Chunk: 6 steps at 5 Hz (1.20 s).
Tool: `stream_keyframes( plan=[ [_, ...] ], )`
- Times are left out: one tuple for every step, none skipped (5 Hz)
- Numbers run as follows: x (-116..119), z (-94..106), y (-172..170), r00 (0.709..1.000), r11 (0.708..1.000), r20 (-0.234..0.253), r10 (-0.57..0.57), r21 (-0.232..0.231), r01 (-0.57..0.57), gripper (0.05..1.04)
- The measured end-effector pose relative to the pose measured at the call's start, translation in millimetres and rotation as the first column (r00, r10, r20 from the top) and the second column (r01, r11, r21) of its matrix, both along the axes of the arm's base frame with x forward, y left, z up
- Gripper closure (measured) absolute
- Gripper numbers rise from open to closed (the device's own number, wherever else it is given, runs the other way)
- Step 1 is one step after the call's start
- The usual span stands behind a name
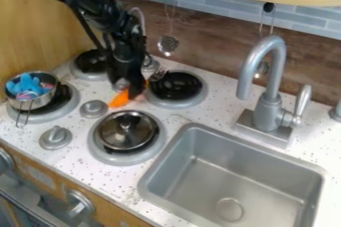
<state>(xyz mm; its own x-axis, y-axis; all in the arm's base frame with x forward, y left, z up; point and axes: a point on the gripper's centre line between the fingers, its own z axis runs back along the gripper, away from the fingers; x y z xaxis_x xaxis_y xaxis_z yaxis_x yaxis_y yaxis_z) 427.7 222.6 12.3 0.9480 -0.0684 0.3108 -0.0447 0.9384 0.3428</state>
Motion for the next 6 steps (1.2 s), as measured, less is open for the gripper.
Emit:
stream_keyframes(
  plan=[
    [4,-7.3,0,1.0,0.998,0.002,-0.007,-0.055,0.007,0.133],
    [5,-16.1,1,0.997,0.995,-0.045,-0.069,-0.081,0.065,0.413],
    [2,-20.0,0,0.994,0.994,-0.077,-0.078,-0.081,0.072,0.632],
    [0,-19.9,3,0.995,0.996,-0.081,-0.066,-0.068,0.06,0.634],
    [-3,-21.9,1,0.994,0.995,-0.073,-0.076,-0.063,0.071,0.635],
    [-16,-17.7,-10,0.993,0.994,-0.076,-0.086,-0.07,0.081,0.635]
  ],
)
